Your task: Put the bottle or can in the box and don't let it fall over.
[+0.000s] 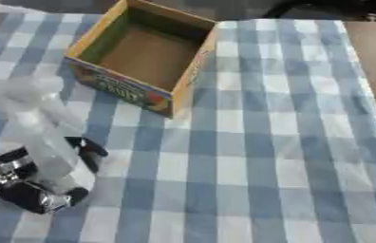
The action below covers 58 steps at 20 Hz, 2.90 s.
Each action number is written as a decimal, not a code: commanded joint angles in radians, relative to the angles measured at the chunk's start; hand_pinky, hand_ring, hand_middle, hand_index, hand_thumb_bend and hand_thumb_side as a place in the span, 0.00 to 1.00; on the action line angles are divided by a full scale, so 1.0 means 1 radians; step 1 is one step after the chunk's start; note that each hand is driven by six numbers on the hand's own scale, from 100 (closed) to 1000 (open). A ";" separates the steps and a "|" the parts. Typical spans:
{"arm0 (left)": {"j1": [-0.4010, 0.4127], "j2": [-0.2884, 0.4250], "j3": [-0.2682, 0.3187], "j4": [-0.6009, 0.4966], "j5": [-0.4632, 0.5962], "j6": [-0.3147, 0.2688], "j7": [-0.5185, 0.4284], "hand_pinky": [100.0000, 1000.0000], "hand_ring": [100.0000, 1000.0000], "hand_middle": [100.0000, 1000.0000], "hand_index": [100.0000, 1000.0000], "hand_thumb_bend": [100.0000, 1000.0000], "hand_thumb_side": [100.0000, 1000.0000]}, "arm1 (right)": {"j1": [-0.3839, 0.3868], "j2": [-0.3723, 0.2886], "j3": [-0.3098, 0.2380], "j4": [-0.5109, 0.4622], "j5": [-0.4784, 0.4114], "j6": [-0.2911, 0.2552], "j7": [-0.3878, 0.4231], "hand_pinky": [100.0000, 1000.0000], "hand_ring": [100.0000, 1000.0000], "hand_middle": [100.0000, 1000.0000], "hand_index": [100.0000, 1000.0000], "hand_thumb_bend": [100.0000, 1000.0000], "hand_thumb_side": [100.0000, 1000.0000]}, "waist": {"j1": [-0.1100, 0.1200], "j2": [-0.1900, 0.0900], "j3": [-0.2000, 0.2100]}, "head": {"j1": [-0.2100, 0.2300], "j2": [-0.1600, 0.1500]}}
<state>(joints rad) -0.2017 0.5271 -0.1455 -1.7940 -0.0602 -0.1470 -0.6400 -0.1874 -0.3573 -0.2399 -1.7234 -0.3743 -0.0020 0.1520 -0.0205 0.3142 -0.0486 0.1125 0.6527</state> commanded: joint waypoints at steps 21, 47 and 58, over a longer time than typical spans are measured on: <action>-0.113 0.010 0.042 -0.108 0.114 0.006 0.114 1.00 0.57 0.72 0.27 0.00 0.38 | -0.001 -0.023 -0.010 -0.012 -0.008 -0.001 0.010 0.85 1.00 1.00 0.99 0.00 0.68 | 0.003 -0.028 -0.002 | -0.002 0.000; -0.677 0.004 0.048 0.320 0.112 -0.003 0.321 1.00 0.57 0.73 0.26 0.00 0.37 | -0.019 -0.018 0.018 -0.005 -0.001 0.009 0.041 0.85 1.00 1.00 0.99 0.00 0.69 | 0.022 -0.018 -0.086 | 0.046 -0.052; -0.791 -0.049 0.103 0.588 0.030 -0.078 0.466 1.00 0.57 0.73 0.26 0.00 0.41 | -0.042 -0.008 0.031 -0.005 0.004 0.013 0.058 0.85 1.00 1.00 0.99 0.00 0.71 | 0.029 0.013 -0.140 | 0.085 -0.088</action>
<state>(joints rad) -0.9645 0.4660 -0.0592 -1.2154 -0.0209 -0.2186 -0.1905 -0.2205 -0.3531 -0.2075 -1.7203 -0.3747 0.0135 0.2061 0.0105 0.3445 -0.1867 0.1925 0.5787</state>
